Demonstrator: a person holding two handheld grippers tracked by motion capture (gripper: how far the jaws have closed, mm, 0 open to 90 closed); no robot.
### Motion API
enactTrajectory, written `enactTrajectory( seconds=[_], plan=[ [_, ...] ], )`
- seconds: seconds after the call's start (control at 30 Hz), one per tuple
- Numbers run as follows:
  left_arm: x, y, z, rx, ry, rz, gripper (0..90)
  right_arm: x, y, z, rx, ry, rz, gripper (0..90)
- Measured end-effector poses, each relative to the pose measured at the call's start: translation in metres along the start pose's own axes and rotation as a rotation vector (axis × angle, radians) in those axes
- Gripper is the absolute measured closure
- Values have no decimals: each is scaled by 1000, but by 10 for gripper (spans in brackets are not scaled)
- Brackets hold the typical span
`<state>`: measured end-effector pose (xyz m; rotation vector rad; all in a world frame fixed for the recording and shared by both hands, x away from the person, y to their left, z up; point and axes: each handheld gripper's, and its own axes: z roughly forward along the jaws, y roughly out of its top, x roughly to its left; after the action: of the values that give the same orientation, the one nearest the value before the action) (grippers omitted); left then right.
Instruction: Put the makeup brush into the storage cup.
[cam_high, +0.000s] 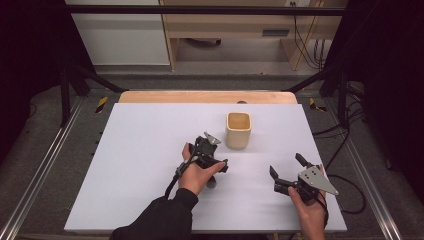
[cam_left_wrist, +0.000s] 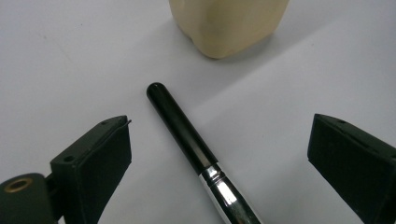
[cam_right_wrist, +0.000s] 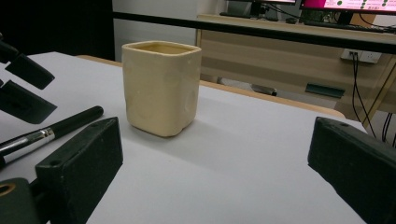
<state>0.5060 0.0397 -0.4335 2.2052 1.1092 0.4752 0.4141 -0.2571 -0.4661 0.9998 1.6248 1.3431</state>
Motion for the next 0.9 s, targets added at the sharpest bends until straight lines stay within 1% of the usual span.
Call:
enactTrajectory(
  seconds=[0.07,0.17,0.33,0.37,0.57,0.63,0.67,0.7,0.77,0.9],
  plan=[
    [-1,-2,4,14,3,-13,77,0,0,0,-1,1,1,33],
    [0,-4,7,31,6,-18,83,0,0,0,1,1,2,32],
    [0,-8,12,40,12,-33,105,0,0,1,5,2,1,31],
    [0,-8,12,47,16,-31,140,0,0,1,5,2,0,31],
    [0,-10,14,50,20,-50,191,0,-1,1,6,3,0,32],
    [0,-10,15,53,16,-53,222,0,-1,1,7,3,1,32],
    [0,-10,15,55,11,-56,259,0,-1,1,7,2,1,33],
    [-1,-10,15,57,5,-63,259,0,-1,1,7,2,1,33],
    [-1,-10,15,64,2,-66,304,0,-1,1,9,2,5,33],
    [-2,-10,15,71,3,-79,358,0,-1,1,10,3,0,34]
  ],
)
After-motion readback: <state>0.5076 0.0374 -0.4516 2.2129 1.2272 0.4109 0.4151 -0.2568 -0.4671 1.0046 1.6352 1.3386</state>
